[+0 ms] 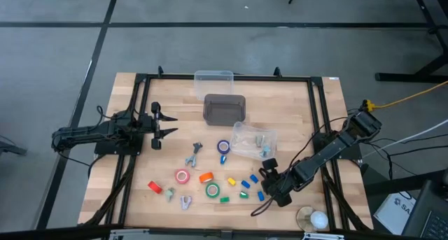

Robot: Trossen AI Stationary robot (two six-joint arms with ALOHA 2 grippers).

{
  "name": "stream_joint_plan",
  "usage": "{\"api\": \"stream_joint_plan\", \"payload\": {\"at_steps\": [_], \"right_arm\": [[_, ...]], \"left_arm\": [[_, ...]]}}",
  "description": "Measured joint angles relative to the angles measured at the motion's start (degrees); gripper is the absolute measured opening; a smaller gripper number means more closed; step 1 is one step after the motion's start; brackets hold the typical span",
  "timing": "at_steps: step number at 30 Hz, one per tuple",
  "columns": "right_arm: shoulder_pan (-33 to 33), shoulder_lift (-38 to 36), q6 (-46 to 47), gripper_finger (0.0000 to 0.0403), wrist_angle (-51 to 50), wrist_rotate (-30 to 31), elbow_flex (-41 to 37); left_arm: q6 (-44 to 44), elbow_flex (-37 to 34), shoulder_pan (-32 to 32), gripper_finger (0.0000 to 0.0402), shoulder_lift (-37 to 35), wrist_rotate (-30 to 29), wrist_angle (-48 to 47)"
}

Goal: Pick and place Stapler, Stapler remover, tape
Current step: Put the green stapler into the black bin

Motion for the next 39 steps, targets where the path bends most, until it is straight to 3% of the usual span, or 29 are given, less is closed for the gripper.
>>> {"api": "stream_joint_plan", "payload": {"at_steps": [13,21,39], "right_arm": [[0.0,-6.6,2.7,0.0074,-0.1,0.2,-0.1],[-0.5,-11.3,2.4,0.0078,3.1,3.8,-0.1],[-17.8,-12.1,-17.5,0.008,23.3,3.5,-0.1]], "left_arm": [[0.0,0.0,0.0,0.0169,0.0,0.0,0.0],[0.0,0.0,0.0,0.0169,0.0,0.0,0.0],[0.0,0.0,0.0,0.0169,0.0,0.0,0.0]]}}
